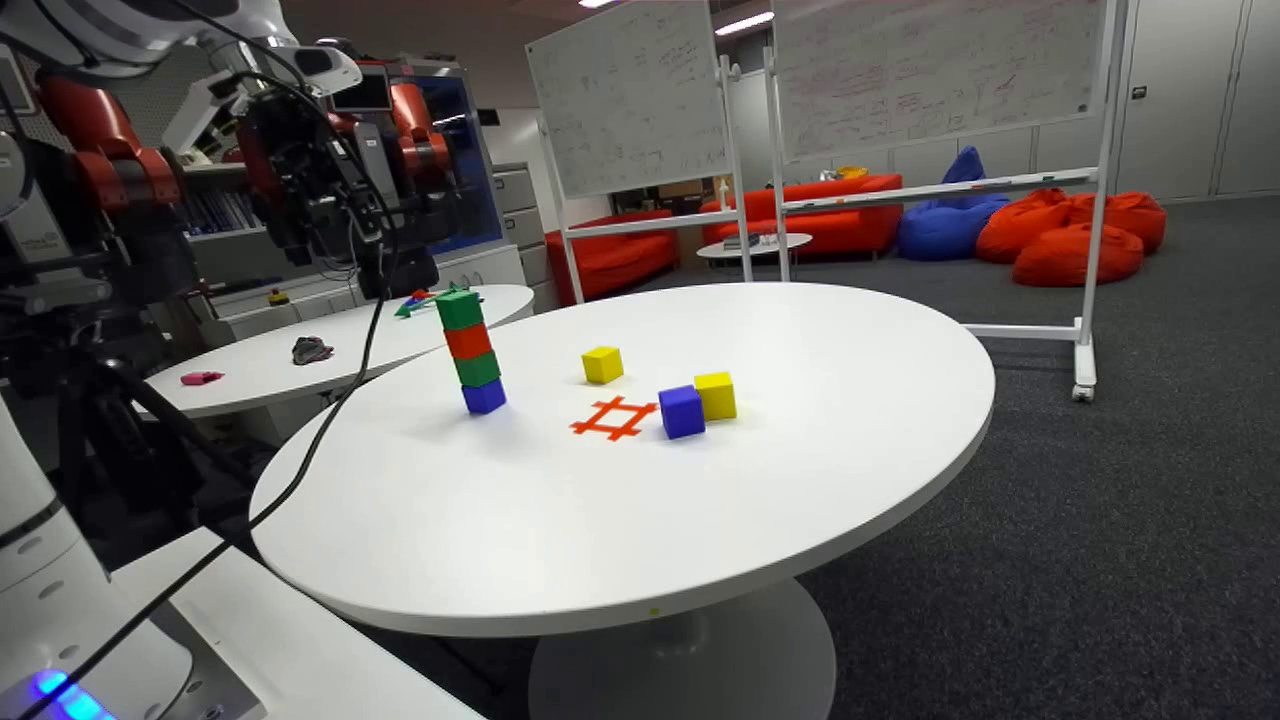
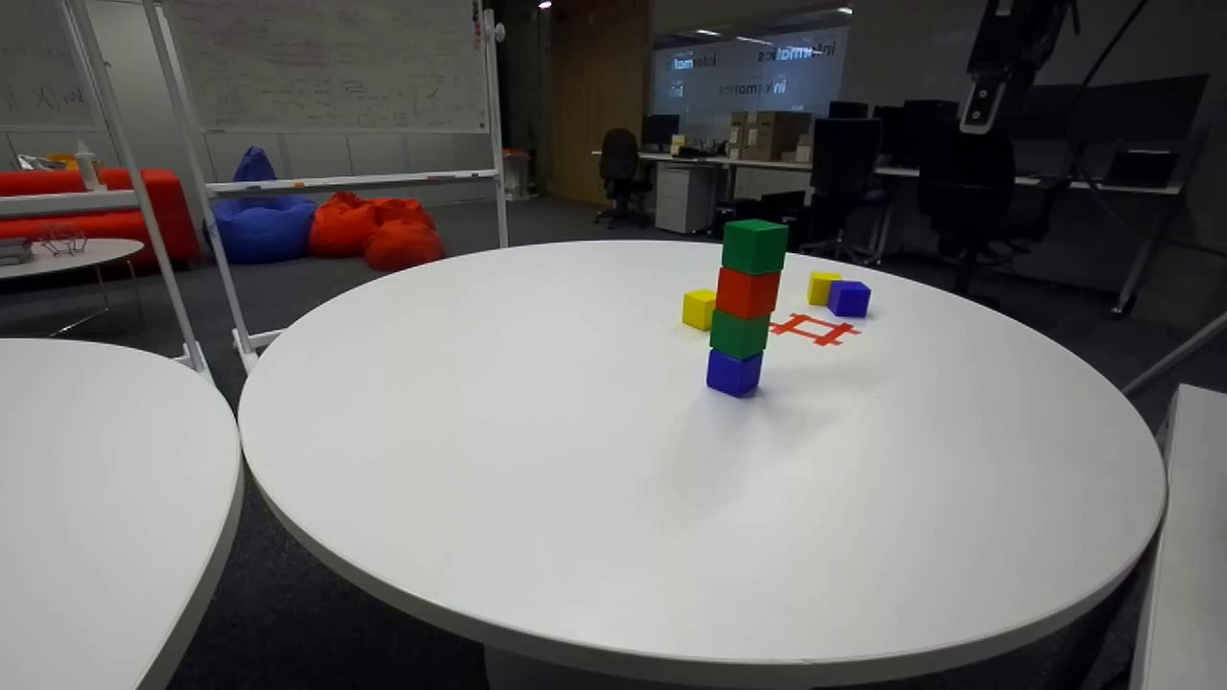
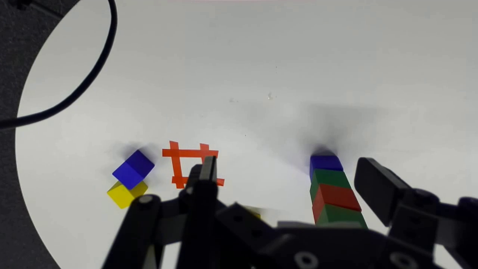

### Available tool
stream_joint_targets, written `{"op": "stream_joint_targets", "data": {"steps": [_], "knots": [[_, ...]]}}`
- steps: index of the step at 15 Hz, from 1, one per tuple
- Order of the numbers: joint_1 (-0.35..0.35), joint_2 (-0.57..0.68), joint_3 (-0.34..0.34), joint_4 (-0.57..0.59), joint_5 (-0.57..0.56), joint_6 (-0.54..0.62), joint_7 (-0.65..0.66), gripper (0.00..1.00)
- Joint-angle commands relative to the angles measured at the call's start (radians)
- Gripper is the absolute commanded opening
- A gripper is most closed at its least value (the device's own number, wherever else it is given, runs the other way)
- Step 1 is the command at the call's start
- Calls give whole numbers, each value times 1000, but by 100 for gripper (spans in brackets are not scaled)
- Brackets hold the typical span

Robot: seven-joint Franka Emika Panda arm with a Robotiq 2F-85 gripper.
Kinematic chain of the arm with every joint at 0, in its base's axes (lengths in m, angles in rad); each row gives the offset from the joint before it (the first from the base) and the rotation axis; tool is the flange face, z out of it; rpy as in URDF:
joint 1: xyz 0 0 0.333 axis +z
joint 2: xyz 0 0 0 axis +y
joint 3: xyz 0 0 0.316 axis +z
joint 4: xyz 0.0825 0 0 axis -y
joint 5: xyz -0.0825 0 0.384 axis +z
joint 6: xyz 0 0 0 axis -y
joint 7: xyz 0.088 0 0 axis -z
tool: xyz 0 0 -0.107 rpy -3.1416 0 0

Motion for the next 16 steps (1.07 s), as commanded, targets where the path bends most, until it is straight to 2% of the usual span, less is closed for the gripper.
{"op": "stream_joint_targets", "data": {"steps": [1,8,16], "knots": [[7,17,-8,9,14,5,-13,100],[-4,157,-20,96,8,13,-25,100],[3,322,-15,299,1,-30,-16,100]]}}
